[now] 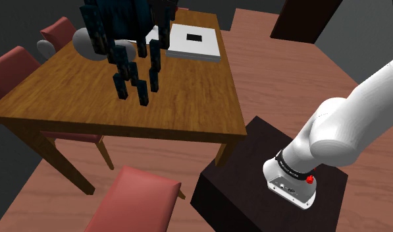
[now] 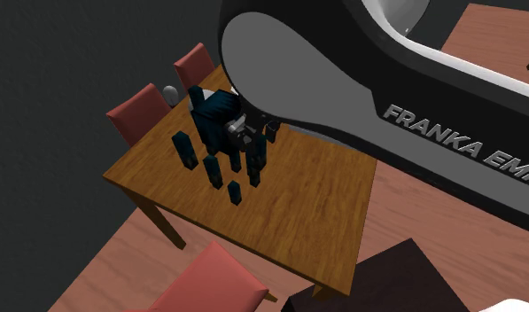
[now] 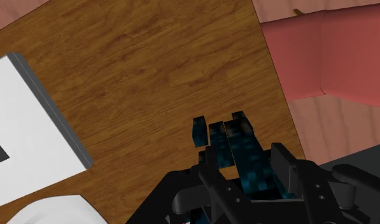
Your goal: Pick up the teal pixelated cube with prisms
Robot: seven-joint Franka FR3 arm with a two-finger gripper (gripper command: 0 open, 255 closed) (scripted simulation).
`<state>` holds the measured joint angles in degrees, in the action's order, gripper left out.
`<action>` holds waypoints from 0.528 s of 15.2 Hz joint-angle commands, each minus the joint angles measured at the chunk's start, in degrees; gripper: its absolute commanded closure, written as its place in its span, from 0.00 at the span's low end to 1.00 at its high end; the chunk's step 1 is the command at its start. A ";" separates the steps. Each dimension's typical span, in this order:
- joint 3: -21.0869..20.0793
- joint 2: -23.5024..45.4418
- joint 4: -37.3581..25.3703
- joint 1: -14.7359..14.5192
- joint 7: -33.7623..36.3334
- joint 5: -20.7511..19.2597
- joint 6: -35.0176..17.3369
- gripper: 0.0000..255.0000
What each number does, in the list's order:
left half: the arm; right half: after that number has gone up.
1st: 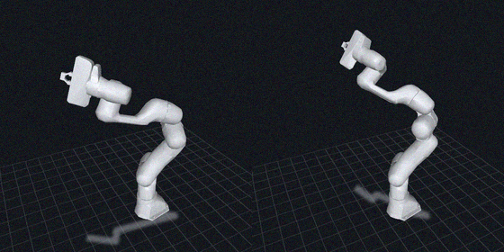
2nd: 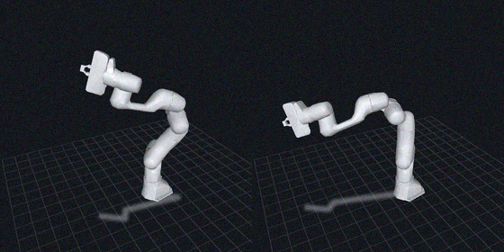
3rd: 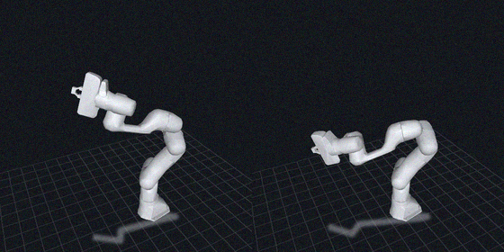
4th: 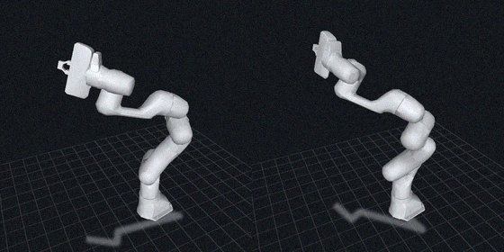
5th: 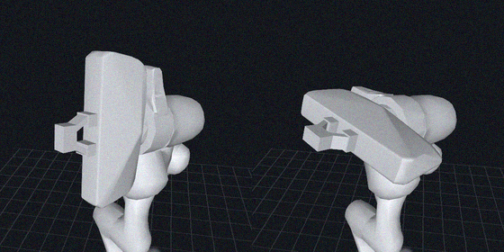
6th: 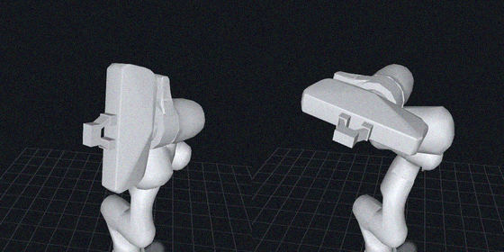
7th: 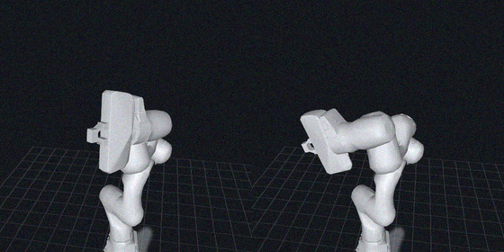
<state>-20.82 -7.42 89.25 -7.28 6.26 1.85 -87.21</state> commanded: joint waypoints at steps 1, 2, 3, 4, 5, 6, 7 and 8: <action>-0.01 0.00 0.13 -0.01 0.00 0.02 -0.05 1.00; 0.00 0.00 0.13 0.00 -0.01 0.02 -0.04 1.00; 0.01 0.00 0.12 0.00 -0.02 0.02 -0.03 1.00; 0.01 0.04 0.07 0.01 -0.03 0.00 -0.02 1.00; 0.00 0.06 0.03 0.01 -0.02 0.00 0.00 1.00; 0.01 0.08 0.00 0.01 -0.03 -0.01 0.02 1.00; 0.01 0.09 0.01 0.01 -0.04 -0.01 -0.01 1.00; -0.05 0.47 -1.20 0.00 0.05 -0.14 0.85 1.00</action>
<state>-20.84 -7.24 88.80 -7.27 6.27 1.81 -86.83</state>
